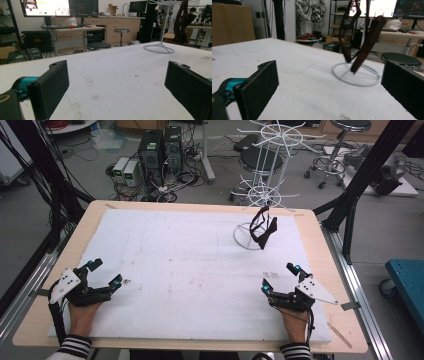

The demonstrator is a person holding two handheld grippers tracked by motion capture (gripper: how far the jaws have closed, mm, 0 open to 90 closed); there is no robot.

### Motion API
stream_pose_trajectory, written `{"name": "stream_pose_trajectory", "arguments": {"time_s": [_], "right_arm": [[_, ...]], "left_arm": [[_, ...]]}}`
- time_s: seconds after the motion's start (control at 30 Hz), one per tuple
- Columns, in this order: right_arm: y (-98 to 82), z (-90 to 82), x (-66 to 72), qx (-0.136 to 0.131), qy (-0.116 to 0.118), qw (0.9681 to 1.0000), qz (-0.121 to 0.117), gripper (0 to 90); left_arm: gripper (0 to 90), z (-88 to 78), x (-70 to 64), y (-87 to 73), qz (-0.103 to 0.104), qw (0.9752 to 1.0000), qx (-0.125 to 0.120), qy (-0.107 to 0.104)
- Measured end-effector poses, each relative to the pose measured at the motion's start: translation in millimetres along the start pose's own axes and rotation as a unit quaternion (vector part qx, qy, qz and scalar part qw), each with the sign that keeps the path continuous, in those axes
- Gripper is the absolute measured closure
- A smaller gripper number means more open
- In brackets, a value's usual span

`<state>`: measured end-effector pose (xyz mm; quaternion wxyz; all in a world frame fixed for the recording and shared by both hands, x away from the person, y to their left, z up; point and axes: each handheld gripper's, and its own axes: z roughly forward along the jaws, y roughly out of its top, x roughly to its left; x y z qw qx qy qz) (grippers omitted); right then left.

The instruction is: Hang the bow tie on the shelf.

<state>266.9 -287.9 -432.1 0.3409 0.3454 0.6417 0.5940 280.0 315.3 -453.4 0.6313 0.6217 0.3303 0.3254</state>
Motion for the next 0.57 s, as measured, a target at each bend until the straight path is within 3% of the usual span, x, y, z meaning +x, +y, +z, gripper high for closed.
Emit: {"name": "stream_pose_trajectory", "arguments": {"time_s": [0.23, 0.37, 0.43, 0.57], "right_arm": [[-13.5, 4.0, 0.1, 0.008, 0.006, 0.9999, 0.004, 0.5], [-15.9, 2.7, -0.7, 0.005, 0.004, 0.9998, 0.019, 0.5], [-17.5, 3.8, -2.7, 0.005, 0.015, 0.9994, 0.029, 0.6], [-18.5, 4.8, -1.6, 0.014, 0.006, 0.9994, 0.033, 0.5]], "left_arm": [[6.0, 0.1, -0.4, -0.2, 0.0, 1.0, -0.001, 0.002], [6.0, 0.0, -0.5, -0.2, -0.001, 1.0, -0.001, 0.001], [6.0, 0.0, -0.5, -0.2, 0.0, 1.0, -0.001, 0.002], [6.0, -0.4, -1.0, -0.3, 0.003, 1.0, -0.002, 0.0]]}}
